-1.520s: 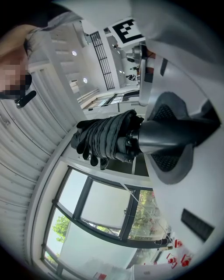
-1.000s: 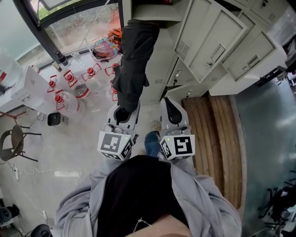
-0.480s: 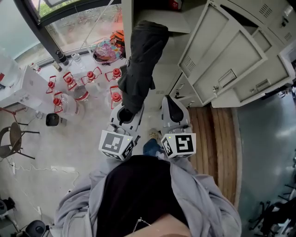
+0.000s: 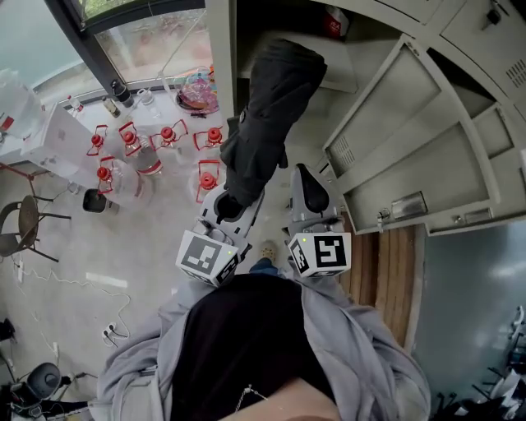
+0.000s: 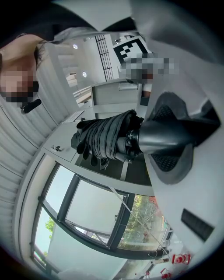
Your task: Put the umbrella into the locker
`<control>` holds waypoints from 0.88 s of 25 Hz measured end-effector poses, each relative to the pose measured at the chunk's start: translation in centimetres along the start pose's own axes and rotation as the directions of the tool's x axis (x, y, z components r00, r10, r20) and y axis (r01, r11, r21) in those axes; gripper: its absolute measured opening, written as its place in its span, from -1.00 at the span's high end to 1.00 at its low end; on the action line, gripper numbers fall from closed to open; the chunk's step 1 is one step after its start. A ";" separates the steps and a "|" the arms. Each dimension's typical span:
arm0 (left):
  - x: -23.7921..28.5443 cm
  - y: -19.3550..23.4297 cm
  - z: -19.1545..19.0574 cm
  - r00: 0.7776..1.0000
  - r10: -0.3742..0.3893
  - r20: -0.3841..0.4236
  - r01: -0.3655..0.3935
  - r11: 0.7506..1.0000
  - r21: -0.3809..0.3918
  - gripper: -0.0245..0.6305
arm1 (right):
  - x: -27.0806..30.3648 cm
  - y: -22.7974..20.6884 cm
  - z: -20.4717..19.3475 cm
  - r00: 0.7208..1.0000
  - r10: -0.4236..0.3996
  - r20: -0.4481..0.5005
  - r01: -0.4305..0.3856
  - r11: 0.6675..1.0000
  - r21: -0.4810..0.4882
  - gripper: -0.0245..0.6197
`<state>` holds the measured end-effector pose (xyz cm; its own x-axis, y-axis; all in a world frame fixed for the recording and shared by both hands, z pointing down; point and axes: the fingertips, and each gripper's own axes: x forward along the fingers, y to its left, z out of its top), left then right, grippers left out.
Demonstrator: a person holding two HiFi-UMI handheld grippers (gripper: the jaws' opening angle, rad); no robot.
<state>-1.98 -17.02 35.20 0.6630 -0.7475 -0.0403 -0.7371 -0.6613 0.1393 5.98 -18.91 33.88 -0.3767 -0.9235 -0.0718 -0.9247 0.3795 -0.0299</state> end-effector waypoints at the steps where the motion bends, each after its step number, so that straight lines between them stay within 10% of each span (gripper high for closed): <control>1: 0.7 0.2 -0.1 1.000 0.010 -0.003 -0.010 1.000 -0.003 0.65 | 0.6 -0.5 0.0 1.000 0.012 -0.001 -0.012 1.000 -0.002 0.91; 22: 4.2 2.2 -5.5 0.990 0.061 -0.130 -0.065 0.997 -0.032 0.65 | 4.0 -4.1 -2.0 0.995 0.090 -0.052 -0.089 0.996 0.028 0.91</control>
<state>-0.11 -21.28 40.77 0.6283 -0.7719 0.0970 -0.7744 -0.6086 0.1731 8.14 -24.30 35.71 -0.4608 -0.8872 -0.0221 -0.8857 0.4613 -0.0517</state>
